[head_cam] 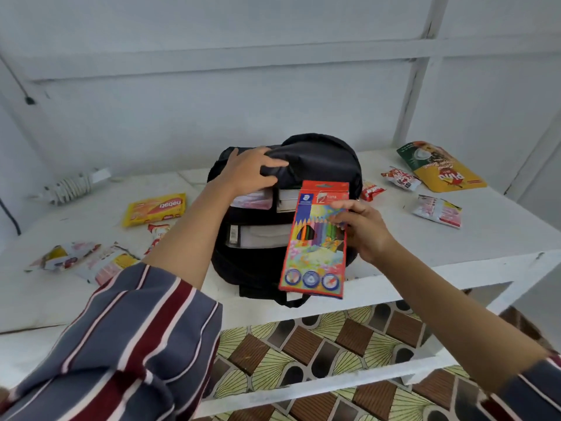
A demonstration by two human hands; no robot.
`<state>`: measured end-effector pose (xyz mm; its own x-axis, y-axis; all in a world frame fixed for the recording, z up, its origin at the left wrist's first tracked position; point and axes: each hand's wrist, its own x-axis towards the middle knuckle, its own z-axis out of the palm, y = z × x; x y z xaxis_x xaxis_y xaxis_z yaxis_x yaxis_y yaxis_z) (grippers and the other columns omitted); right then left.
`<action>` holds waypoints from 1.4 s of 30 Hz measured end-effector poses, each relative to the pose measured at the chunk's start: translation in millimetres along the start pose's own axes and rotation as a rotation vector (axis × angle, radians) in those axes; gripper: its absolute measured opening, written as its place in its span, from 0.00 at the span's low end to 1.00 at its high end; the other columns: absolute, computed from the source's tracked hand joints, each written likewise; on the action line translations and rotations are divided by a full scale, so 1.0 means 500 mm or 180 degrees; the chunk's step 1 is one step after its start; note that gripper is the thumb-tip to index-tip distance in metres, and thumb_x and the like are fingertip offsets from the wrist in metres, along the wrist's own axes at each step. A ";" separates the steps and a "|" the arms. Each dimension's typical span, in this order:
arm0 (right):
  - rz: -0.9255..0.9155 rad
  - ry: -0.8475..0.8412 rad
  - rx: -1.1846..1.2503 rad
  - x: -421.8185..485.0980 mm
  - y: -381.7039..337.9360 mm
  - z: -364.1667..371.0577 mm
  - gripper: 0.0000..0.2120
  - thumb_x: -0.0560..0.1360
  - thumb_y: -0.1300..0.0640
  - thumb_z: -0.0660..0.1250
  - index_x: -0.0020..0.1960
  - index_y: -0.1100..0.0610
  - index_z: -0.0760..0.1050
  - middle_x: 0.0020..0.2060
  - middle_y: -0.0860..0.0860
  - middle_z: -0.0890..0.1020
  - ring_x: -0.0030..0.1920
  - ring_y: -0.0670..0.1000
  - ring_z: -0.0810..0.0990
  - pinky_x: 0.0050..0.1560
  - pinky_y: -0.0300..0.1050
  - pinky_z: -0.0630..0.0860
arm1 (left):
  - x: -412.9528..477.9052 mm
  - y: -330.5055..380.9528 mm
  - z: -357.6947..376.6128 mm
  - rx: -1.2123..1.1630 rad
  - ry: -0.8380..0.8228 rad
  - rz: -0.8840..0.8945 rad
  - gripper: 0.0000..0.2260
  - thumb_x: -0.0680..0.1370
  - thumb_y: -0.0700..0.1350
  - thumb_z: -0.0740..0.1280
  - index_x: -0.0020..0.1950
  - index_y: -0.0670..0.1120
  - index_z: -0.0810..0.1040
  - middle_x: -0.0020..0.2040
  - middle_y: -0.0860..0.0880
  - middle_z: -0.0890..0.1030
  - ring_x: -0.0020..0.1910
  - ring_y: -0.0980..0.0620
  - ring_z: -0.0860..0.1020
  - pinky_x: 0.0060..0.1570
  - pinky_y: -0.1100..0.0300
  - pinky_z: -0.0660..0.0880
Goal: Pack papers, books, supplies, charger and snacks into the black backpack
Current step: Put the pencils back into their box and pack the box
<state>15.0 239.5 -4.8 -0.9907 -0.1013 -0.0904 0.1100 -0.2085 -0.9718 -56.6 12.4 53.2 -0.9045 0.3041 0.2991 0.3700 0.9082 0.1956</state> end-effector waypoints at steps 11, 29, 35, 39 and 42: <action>-0.0287 0.1433 0.1037 -0.033 0.040 0.045 0.12 0.78 0.65 0.59 0.58 0.58 0.77 0.50 0.55 0.81 0.52 0.56 0.82 0.41 0.44 0.82 | 0.019 0.014 -0.005 -0.0179 0.0160 -0.0154 0.16 0.77 0.49 0.64 0.65 0.58 0.74 0.67 0.50 0.70 0.66 0.47 0.68 0.70 0.40 0.51; -0.0879 0.1792 0.1118 -0.052 0.028 0.077 0.27 0.78 0.70 0.58 0.74 0.55 0.59 0.57 0.44 0.71 0.56 0.47 0.76 0.52 0.37 0.77 | 0.015 0.008 -0.006 -0.0319 -0.0071 -0.0181 0.19 0.75 0.49 0.67 0.66 0.58 0.73 0.70 0.50 0.67 0.68 0.48 0.65 0.70 0.44 0.50; -0.0935 0.2121 0.1451 -0.016 0.017 0.074 0.27 0.78 0.70 0.58 0.74 0.55 0.60 0.67 0.48 0.68 0.60 0.49 0.76 0.56 0.41 0.77 | 0.004 0.007 -0.005 -0.0434 -0.0026 -0.0086 0.20 0.75 0.47 0.68 0.66 0.56 0.73 0.69 0.50 0.68 0.67 0.49 0.66 0.65 0.56 0.53; -0.1107 0.2195 0.1642 -0.016 0.014 0.065 0.26 0.77 0.71 0.59 0.73 0.55 0.62 0.62 0.46 0.70 0.59 0.50 0.76 0.50 0.38 0.79 | 0.004 0.004 -0.007 -0.0472 -0.0028 -0.0093 0.20 0.75 0.47 0.68 0.66 0.56 0.73 0.69 0.50 0.68 0.67 0.50 0.66 0.66 0.53 0.53; -0.1118 0.2306 0.1555 -0.002 0.012 0.070 0.27 0.78 0.70 0.59 0.74 0.54 0.61 0.58 0.41 0.70 0.51 0.45 0.79 0.53 0.40 0.78 | 0.007 0.006 -0.009 -0.0377 -0.0027 -0.0082 0.19 0.75 0.49 0.68 0.65 0.58 0.73 0.69 0.51 0.68 0.67 0.49 0.66 0.70 0.44 0.51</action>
<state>19.2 204.5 -2.8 -0.7636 0.6403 -0.0826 -0.3460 -0.5139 -0.7850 -57.6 14.8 58.8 -0.9156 0.2840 0.2846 0.3687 0.8755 0.3123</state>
